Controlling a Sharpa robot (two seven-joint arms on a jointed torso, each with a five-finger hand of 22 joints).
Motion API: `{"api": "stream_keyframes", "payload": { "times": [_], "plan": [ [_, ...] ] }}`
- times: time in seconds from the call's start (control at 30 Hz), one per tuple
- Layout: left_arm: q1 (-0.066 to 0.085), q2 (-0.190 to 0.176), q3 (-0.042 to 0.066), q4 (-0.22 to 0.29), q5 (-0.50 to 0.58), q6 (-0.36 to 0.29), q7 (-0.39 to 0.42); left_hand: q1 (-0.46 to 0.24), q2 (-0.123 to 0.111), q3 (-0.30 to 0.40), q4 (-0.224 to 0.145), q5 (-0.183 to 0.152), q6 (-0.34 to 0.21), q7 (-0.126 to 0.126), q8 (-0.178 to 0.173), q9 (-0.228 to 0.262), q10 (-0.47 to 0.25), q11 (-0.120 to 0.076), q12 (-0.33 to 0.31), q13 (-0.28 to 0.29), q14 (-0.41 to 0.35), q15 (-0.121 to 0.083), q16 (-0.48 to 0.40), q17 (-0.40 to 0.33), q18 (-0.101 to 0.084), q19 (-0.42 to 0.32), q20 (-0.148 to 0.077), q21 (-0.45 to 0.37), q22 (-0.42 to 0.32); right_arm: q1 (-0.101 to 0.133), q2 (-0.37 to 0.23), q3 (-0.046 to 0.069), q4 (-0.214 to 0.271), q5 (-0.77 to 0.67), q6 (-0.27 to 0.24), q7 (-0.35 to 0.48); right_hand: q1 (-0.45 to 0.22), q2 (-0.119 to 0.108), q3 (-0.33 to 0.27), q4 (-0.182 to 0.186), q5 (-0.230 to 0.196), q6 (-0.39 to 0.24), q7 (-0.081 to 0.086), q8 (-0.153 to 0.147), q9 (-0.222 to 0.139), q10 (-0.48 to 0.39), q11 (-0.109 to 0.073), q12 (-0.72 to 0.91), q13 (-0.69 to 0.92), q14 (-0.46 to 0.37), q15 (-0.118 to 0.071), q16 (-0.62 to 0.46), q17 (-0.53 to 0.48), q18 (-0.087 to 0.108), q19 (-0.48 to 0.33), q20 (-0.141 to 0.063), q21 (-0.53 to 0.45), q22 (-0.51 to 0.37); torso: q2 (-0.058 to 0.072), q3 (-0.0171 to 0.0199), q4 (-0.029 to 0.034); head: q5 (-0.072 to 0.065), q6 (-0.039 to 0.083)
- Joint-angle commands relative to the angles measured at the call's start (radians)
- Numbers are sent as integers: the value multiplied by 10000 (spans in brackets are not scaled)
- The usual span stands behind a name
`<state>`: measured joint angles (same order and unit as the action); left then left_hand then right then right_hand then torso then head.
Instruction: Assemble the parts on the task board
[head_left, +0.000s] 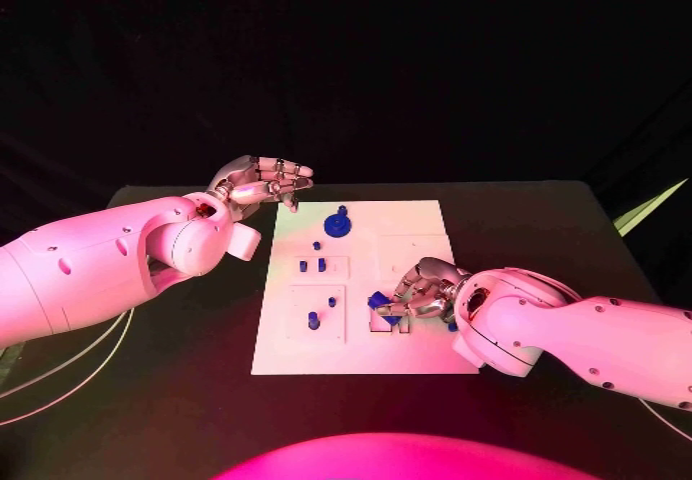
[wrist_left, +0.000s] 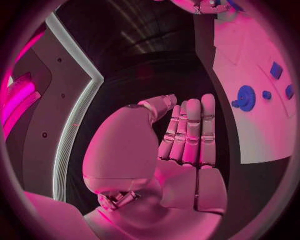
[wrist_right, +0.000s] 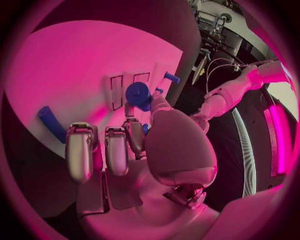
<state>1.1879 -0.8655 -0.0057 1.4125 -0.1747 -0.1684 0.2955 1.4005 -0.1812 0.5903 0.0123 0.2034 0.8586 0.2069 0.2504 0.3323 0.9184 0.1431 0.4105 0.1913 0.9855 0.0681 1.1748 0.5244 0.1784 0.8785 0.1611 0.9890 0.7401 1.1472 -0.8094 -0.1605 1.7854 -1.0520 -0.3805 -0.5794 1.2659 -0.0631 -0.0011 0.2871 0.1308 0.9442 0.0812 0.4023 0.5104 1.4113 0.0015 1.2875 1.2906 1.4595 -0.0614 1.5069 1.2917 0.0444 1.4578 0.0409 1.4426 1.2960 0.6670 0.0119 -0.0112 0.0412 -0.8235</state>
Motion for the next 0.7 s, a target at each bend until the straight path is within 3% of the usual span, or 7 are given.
{"api": "stream_keyframes", "payload": {
  "times": [0.03, 0.23, 0.3, 0.43, 0.7],
  "plan": [
    [8, 6, 6, 27, 12, 15, 9, -48, 90, -181, 2, 51, -145, -2, 244, -109, -257, 18, 131, 175, -123, 14, -39, -133, 67, -79, 9, -169, -121, -14, 63, 3, -101, -143, 39, -52, -393, 414, -9, 50, 88, 473, -144, 434, 549, 268, -92, 117, 778, 852, -111, 121, 1482, -172, 704, -58, 141, 2018, -4, -3, -14, 6, 3],
    [8, -2, 6, 32, 13, 11, 4, -48, 90, -181, 2, 51, -145, -2, 244, -109, -257, 18, 131, 175, -123, 14, -39, -133, 67, -79, 9, -169, -121, -37, 125, -1, -183, -390, 191, -123, -875, 377, -229, 55, 82, 474, -150, 451, 602, 240, -95, 22, 739, 844, -113, 102, 1449, -159, 683, -58, 83, 1992, -2, 1, -15, -1, 7],
    [8, -6, 6, 31, 13, 7, 3, -48, 90, -181, 2, 51, -145, -2, 244, -109, -257, 18, 131, 175, -123, 14, -39, -133, 67, -79, 9, -169, -121, -45, 129, -2, -165, -454, 274, -128, -1424, 239, -612, 62, 56, 471, -155, 484, 665, 229, -94, -29, 730, 840, -112, 91, 1435, -155, 676, -57, 61, 1988, 0, 3, -14, -3, 9],
    [8, -9, 6, 32, 13, 10, -1, -48, 90, -181, 2, 51, -145, -2, 244, -109, -257, 18, 131, 175, -123, 14, -39, -133, 67, -79, 9, -169, -121, -66, 101, -4, -61, -596, 363, -89, -1892, 208, -1122, 71, 69, 434, -154, 521, 754, 210, -97, -107, 713, 835, -113, 71, 1409, -147, 663, -57, 16, 1975, -6, 0, -10, -6, 12],
    [8, -18, 6, 29, 13, 12, -6, -48, 90, -181, 2, 51, -145, -2, 244, -109, -257, 18, 131, 175, -123, 14, -39, -133, 67, -79, 9, -169, -121, -109, 2, -5, 160, -892, 345, -59, -2503, 173, -1527, 90, 100, 408, -156, 555, 839, 210, -96, -153, 720, 835, -113, 61, 1405, -146, 665, -56, 3, 1982, -7, 8, -23, 4, 24]
  ]
}}
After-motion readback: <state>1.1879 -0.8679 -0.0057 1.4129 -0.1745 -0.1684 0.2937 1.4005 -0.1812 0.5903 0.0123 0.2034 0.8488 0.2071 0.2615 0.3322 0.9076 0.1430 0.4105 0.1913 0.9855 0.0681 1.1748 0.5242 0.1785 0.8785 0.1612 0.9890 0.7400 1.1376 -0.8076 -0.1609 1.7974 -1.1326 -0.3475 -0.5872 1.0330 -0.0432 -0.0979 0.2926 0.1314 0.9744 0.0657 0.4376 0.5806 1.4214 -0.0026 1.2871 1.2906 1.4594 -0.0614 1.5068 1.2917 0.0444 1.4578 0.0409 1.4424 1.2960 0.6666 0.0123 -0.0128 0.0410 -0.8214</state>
